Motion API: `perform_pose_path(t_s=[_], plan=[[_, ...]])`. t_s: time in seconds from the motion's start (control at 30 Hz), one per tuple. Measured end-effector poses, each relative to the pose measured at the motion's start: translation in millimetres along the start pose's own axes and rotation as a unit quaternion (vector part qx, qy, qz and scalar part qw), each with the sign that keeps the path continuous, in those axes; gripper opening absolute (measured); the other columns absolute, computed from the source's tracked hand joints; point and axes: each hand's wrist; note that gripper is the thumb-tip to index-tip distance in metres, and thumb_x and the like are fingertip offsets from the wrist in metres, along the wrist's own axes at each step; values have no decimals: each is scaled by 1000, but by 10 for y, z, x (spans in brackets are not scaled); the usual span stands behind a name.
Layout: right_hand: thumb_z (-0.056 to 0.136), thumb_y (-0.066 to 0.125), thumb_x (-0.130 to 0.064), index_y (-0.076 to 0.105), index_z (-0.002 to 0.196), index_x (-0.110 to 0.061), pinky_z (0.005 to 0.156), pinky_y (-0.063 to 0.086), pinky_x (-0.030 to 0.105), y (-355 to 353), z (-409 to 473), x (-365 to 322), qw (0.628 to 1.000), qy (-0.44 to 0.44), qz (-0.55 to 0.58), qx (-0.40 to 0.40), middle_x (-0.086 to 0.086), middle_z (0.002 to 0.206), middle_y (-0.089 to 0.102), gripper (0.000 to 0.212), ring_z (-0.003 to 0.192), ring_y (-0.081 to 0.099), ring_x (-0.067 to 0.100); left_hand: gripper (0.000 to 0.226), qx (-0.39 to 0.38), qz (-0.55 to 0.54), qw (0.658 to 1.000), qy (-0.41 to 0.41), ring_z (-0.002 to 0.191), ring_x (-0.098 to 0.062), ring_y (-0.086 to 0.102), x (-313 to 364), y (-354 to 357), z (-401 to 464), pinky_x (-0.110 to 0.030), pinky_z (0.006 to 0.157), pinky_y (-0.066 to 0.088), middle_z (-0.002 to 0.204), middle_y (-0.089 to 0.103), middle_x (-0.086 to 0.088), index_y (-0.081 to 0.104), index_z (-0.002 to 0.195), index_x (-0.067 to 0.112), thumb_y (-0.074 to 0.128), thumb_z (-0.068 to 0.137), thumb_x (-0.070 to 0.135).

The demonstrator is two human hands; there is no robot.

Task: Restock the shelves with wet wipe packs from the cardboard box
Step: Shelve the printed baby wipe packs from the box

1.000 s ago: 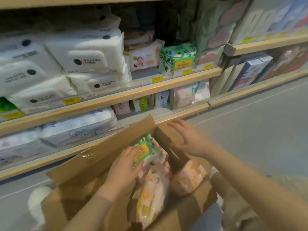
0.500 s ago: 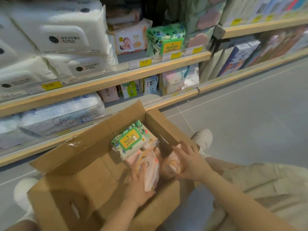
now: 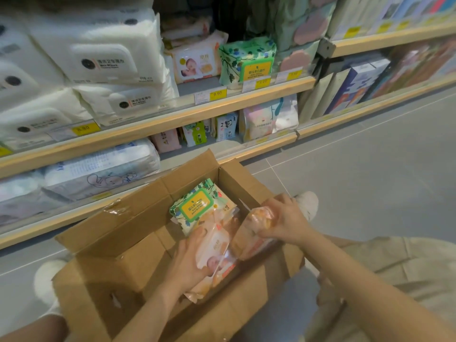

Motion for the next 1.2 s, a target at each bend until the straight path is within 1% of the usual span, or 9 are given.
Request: perform_pose_path(t_s=[0.17, 0.53, 0.6, 0.67, 0.77, 0.9, 1.03, 1.1, 1.2], plan=[[60, 84, -35, 54, 103, -33, 84, 50, 32, -470, 129, -381, 988, 34, 147, 19, -1, 105, 46, 52, 99, 51, 18, 92, 48, 36, 997, 45, 117, -25, 45, 109, -859, -265, -41, 87, 47, 132, 33, 2, 4, 129, 65, 56, 54, 73], [68, 83, -26, 60, 114, -13, 61, 57, 30, -48, 891, -1038, 925, 113, 362, -13, 7, 105, 68, 54, 88, 68, 22, 106, 216, 15, 976, 17, 126, -24, 37, -394, -1767, -837, -43, 95, 42, 147, 29, 0, 13, 143, 47, 56, 51, 78], [69, 81, -32, 58, 117, -16, 71, 59, 41, 181, 1039, -949, 914, 137, 381, -23, 8, 110, 68, 56, 93, 68, 25, 107, 211, -17, 977, 14, 127, -21, 37, -526, -1689, -827, -44, 97, 42, 145, 30, 2, 13, 142, 48, 60, 52, 78], [72, 76, -42, 55, 120, -20, 87, 54, 45, 322, 1136, -862, 939, 127, 320, -14, 8, 119, 65, 57, 103, 64, 25, 105, 183, 2, 983, 15, 126, -20, 38, -595, -1642, -784, -44, 96, 44, 143, 31, 2, 10, 139, 54, 58, 51, 82], [77, 67, -50, 37, 139, -20, 105, 37, 46, 336, 1230, -876, 998, 42, 40, 29, 9, 140, 44, 76, 128, 43, 31, 104, 154, 33, 987, 27, 124, -20, 41, -639, -1630, -667, -42, 94, 46, 142, 31, 2, 7, 137, 59, 51, 49, 91], [91, 55, -26, 41, 137, -28, 107, 34, 44, 281, 1226, -1160, 964, -192, -182, 26, 5, 149, 32, 48, 136, 27, 30, 99, 165, 7, 986, 27, 122, -21, 42, -659, -1622, -530, -43, 92, 46, 141, 34, 2, 10, 139, 55, 60, 56, 77], [97, 46, -29, 47, 135, -27, 114, 24, 47, 360, 1206, -1234, 963, -201, -158, -85, 5, 158, 11, 38, 145, 6, 26, 97, 172, 9, 985, 29, 121, -22, 42, -677, -1665, -463, -46, 93, 45, 139, 36, 1, 10, 138, 56, 60, 58, 73], [90, 55, -46, 35, 142, -36, 117, 13, 47, 426, 1162, -1200, 972, -167, -124, -107, 3, 159, -7, 57, 146, -7, 25, 99, 177, 4, 984, 20, 121, -21, 42, -684, -1670, -460, -45, 93, 45, 140, 35, 1, 11, 140, 52, 61, 57, 72], [65, 78, -51, 14, 145, -41, 113, 23, 55, 611, 1012, -1110, 996, -74, -17, -56, 3, 158, -7, 104, 144, 4, 34, 102, 182, -7, 983, 11, 122, -22, 41, -704, -1658, -468, -45, 94, 43, 141, 35, 0, 11, 142, 49, 64, 56, 68]])
Point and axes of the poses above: each hand's wrist, its own z-axis towards the middle knuckle, its own y-axis out of the palm, x = y × z
